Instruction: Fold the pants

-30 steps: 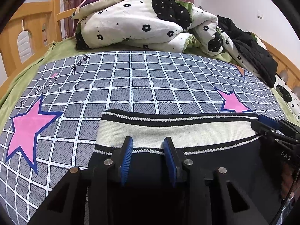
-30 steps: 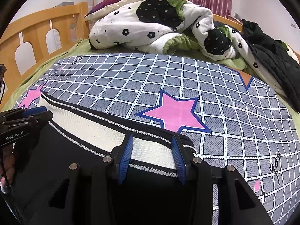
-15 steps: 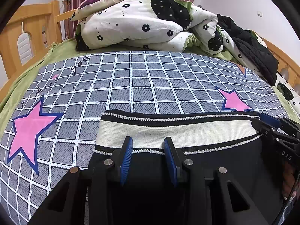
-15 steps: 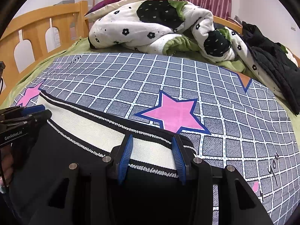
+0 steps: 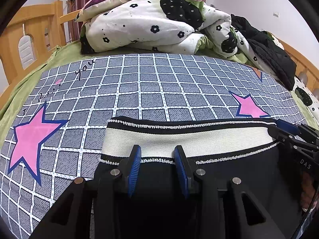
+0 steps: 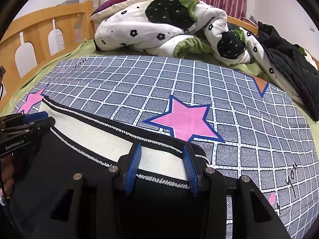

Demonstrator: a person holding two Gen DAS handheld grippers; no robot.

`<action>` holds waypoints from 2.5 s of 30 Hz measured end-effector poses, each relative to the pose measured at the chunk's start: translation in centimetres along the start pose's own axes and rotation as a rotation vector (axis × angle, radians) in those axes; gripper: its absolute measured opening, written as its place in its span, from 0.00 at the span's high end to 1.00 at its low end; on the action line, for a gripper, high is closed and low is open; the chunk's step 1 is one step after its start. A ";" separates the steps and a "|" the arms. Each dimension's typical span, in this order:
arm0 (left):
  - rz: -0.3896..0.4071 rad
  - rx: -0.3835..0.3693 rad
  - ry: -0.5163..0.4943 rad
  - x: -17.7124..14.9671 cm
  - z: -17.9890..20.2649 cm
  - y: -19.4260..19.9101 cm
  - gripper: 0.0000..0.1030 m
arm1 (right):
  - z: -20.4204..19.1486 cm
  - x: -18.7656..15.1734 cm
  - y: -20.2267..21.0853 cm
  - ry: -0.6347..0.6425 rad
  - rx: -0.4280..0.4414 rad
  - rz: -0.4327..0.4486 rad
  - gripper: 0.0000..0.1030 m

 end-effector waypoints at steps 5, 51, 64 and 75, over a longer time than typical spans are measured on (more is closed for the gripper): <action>-0.004 0.007 -0.011 -0.1 -0.1 -0.1 0.68 | -0.1 0.0 0.0 -0.003 0.003 -0.004 0.59; -0.123 0.029 -0.105 -20.5 -1.3 18.3 0.83 | 1.1 -12.0 13.6 -0.072 0.088 -0.062 0.57; -0.034 -0.087 0.101 -13.7 0.4 16.2 0.83 | 1.4 -12.1 11.8 -0.100 0.051 -0.033 0.55; -0.067 -0.033 0.084 -14.5 2.4 13.8 0.73 | 1.2 -12.0 12.2 -0.055 0.031 -0.061 0.55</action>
Point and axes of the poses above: each gripper's, at about its wrist camera, not at the fingertips, and y roughly against the way its jaws point, z to its right, x to its top, the point moved 7 cm from there along -y, roughly the way its jaws point, and after that the axes turned 9 degrees about -y, right-handed, at the moved point
